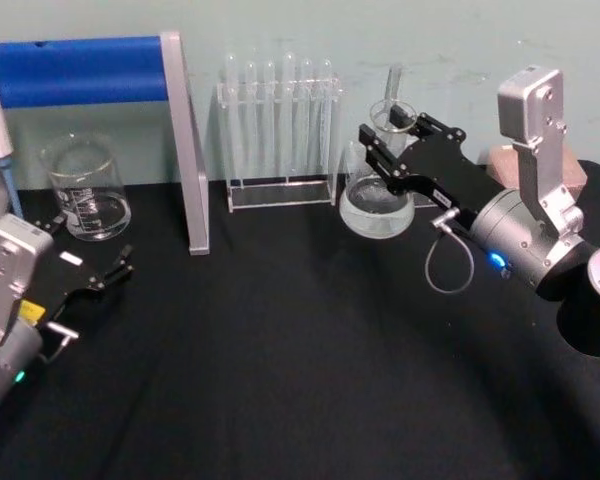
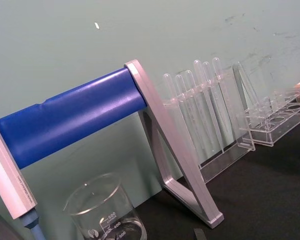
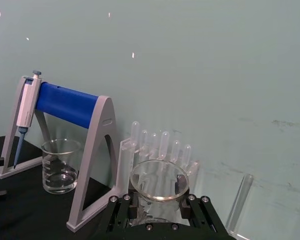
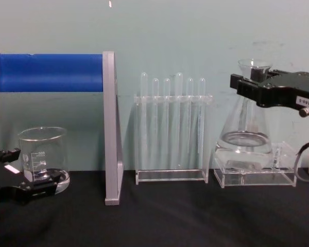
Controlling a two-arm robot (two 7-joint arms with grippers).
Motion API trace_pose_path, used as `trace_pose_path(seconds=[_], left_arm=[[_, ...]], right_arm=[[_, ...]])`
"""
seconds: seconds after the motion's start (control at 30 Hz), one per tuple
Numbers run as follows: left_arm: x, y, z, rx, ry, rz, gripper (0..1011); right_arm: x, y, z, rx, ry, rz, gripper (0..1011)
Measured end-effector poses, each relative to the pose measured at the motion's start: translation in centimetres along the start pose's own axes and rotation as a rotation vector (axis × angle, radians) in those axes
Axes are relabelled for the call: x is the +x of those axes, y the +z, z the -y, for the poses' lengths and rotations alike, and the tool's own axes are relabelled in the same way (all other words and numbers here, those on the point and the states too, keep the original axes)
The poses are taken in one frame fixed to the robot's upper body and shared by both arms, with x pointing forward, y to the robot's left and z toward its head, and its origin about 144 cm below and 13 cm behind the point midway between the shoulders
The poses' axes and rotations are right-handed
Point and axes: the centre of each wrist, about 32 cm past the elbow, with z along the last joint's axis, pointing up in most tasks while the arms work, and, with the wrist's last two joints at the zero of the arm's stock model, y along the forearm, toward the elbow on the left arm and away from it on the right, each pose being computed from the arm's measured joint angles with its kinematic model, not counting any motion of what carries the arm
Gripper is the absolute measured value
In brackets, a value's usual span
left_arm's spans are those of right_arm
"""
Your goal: Grasp the erlenmeyer flask with one hand, shake it three times, then place it back.
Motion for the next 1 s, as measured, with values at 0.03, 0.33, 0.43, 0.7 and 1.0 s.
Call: trace_pose_path(seconds=[0.03, 0.33, 0.43, 0.7, 1.0], left_arm=[[0.0, 0.0, 0.0, 0.000, 0.000, 0.000, 1001], [0.0, 0.0, 0.0, 0.000, 0.000, 0.000, 1001], [0.0, 0.0, 0.0, 0.000, 0.000, 0.000, 1001], [0.0, 0.0, 0.0, 0.000, 0.000, 0.000, 1001], [0.0, 0.0, 0.0, 0.000, 0.000, 0.000, 1001]], right_arm=[[0.0, 0.0, 0.0, 0.001, -0.001, -0.001, 456], [-1.4, 0.0, -0.2, 0.000, 0.048, -0.023, 457], [-2.4, 0.1, -0.2, 0.002, 0.088, -0.034, 456], [-5.1, 0.4, -0.1, 0.008, 0.211, -0.060, 457], [-7.8, 0.5, 0.3, 0.010, 0.352, -0.075, 457]])
